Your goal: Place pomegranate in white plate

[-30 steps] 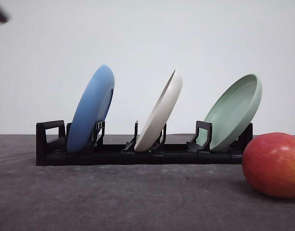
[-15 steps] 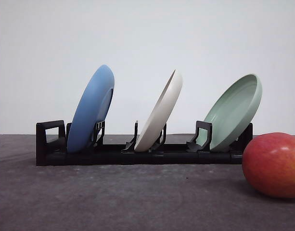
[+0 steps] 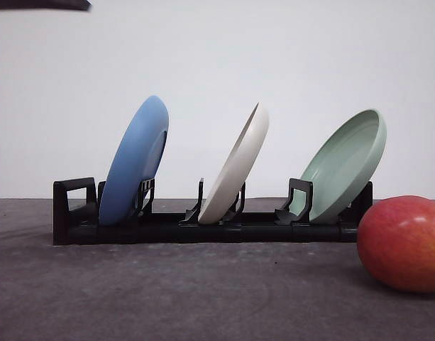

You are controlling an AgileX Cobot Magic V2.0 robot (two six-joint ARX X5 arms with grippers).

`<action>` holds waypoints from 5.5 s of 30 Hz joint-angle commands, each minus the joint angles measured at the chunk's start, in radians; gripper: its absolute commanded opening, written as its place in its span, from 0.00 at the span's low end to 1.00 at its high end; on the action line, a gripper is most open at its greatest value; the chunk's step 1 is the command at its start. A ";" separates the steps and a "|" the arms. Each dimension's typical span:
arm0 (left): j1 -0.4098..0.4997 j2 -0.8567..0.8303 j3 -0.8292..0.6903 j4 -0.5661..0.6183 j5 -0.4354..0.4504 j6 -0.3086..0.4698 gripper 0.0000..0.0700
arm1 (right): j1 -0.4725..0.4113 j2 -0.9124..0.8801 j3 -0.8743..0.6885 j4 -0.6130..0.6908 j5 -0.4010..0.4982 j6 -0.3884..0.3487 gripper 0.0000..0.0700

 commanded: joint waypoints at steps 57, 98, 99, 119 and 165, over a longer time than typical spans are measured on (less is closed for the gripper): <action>-0.485 0.764 0.817 -0.458 -0.479 -0.039 0.00 | 0.004 0.003 0.016 0.008 -0.011 0.131 0.80; -1.038 0.660 0.206 -0.550 -1.011 0.078 0.00 | 0.004 0.003 0.016 0.008 -0.011 0.143 0.80; -1.038 0.675 0.206 -0.545 -1.011 0.091 0.00 | 0.004 0.003 0.016 0.008 -0.011 0.144 0.80; -0.982 0.465 0.220 -0.576 -1.011 -0.098 0.85 | 0.046 0.107 0.016 -0.149 -0.032 0.142 0.81; -0.938 -0.616 0.008 -0.708 -1.065 -0.294 0.85 | 0.454 0.874 0.162 -0.149 0.319 0.081 0.58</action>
